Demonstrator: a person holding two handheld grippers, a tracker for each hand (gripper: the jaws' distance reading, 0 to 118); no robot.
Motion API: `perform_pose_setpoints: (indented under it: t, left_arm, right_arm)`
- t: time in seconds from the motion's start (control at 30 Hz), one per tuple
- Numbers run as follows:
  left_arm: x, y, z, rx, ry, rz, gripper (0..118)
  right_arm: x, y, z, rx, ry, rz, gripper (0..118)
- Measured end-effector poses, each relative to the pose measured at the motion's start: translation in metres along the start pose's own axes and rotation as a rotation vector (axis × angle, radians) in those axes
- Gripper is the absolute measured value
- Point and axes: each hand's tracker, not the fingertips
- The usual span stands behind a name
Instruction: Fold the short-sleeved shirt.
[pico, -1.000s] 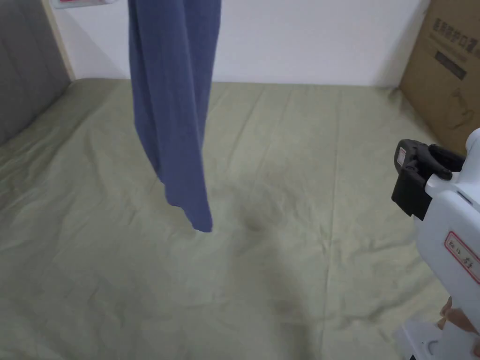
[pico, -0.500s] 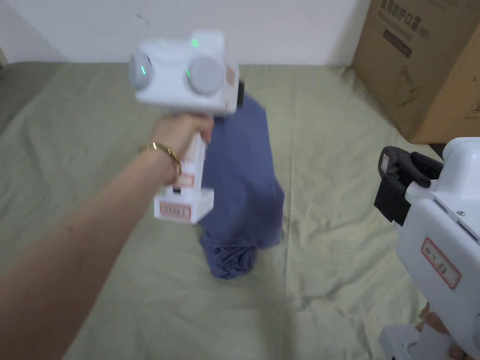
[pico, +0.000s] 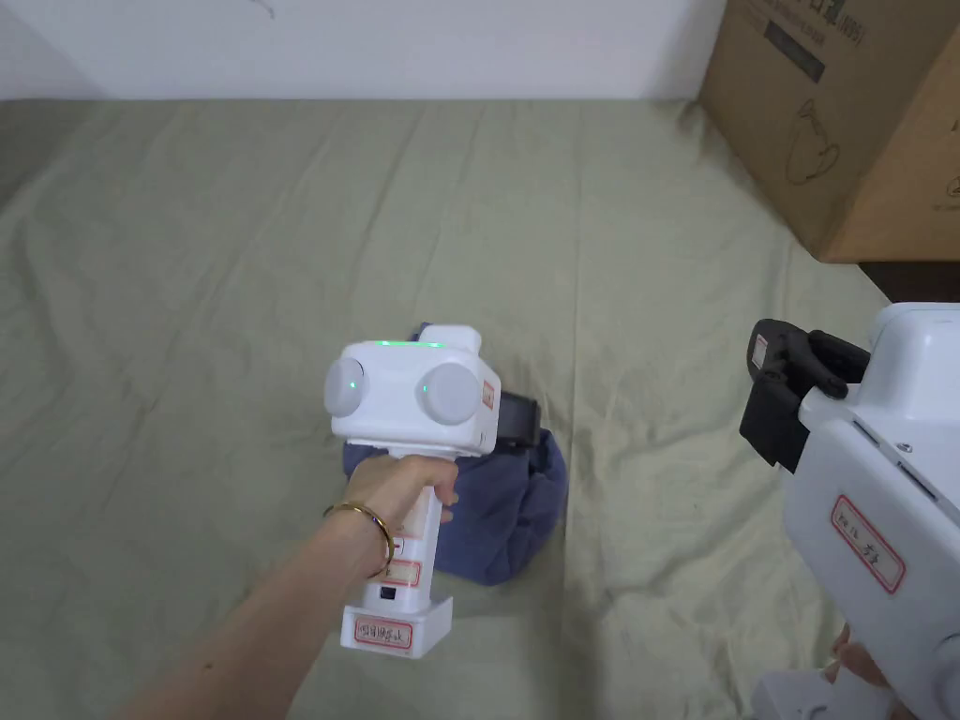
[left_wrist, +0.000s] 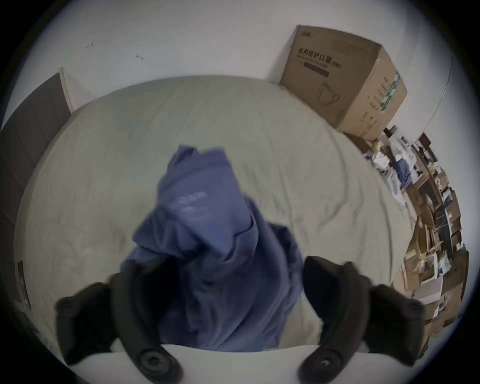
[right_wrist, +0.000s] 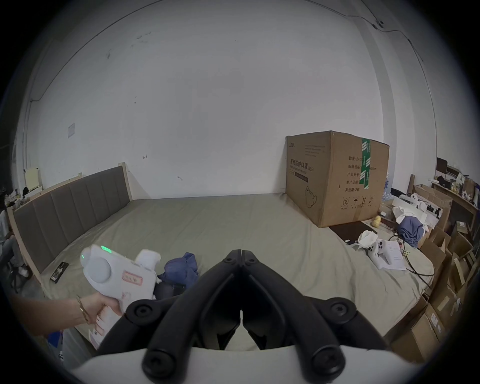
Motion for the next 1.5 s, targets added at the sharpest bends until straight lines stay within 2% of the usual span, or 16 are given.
perform_pose_setpoints:
  t: [0.1, 0.2, 0.4, 0.5, 0.53, 0.57, 0.63, 0.73, 0.77, 1.2, 1.23, 1.27, 1.33, 1.37, 1.4, 1.5]
  left_arm:
    - [-0.011, 0.021, 0.044, 0.177, -0.056, 0.03, 106]
    - [-0.025, 0.025, 0.098, 0.357, -0.024, 0.067, 106]
    - [-0.04, -0.028, 0.174, 0.712, 0.281, 0.005, 105]
    - [-0.049, -0.056, 0.188, 0.761, 0.376, -0.005, 104]
    - [-0.055, -0.063, 0.189, 0.768, 0.392, -0.003, 101]
    - [-0.057, -0.071, 0.191, 0.772, 0.388, 0.0, 90]
    - [-0.059, -0.084, 0.195, 0.781, 0.396, 0.007, 59]
    - [-0.063, -0.097, 0.194, 0.786, 0.416, -0.005, 4]
    - [-0.063, -0.101, 0.194, 0.792, 0.417, -0.01, 0]
    - [-0.084, -0.106, 0.171, 0.605, 0.292, 0.083, 0]
    - [-0.086, -0.102, 0.166, 0.583, 0.295, 0.09, 1]
    - [-0.089, -0.094, 0.16, 0.526, 0.281, 0.098, 17]
    - [-0.098, -0.073, 0.146, 0.386, 0.223, 0.178, 68]
    - [-0.103, -0.065, 0.139, 0.334, 0.179, 0.221, 100]
    - [-0.109, -0.054, 0.128, 0.267, 0.124, 0.268, 112]
    - [-0.115, -0.03, 0.102, 0.175, 0.055, 0.331, 114]
  right_arm:
    - [-0.004, 0.001, -0.006, 0.004, 0.017, 0.009, 0]
    - [-0.012, 0.003, -0.01, 0.022, 0.032, 0.023, 0]
    - [-0.025, 0.003, -0.02, 0.069, 0.059, 0.051, 0]
    - [-0.03, 0.001, -0.022, 0.082, 0.074, 0.052, 0]
    - [-0.032, 0.0, -0.023, 0.083, 0.08, 0.053, 0]
    - [-0.033, -0.001, -0.024, 0.084, 0.085, 0.052, 0]
    - [-0.036, -0.004, -0.025, 0.079, 0.093, 0.048, 0]
    - [-0.039, -0.012, -0.025, 0.066, 0.099, 0.039, 0]
    - [-0.04, -0.014, -0.025, 0.059, 0.101, 0.036, 0]
    - [-0.042, -0.031, -0.025, -0.004, 0.112, 0.03, 0]
    - [-0.042, -0.031, -0.026, -0.006, 0.112, 0.031, 0]
    - [-0.042, -0.031, -0.026, -0.007, 0.112, 0.031, 0]
    - [-0.041, -0.031, -0.027, -0.011, 0.11, 0.036, 0]
    - [-0.041, -0.031, -0.027, -0.013, 0.11, 0.038, 0]
    - [-0.04, -0.032, -0.028, -0.016, 0.108, 0.04, 0]
    - [-0.038, -0.033, -0.031, -0.027, 0.1, 0.043, 0]
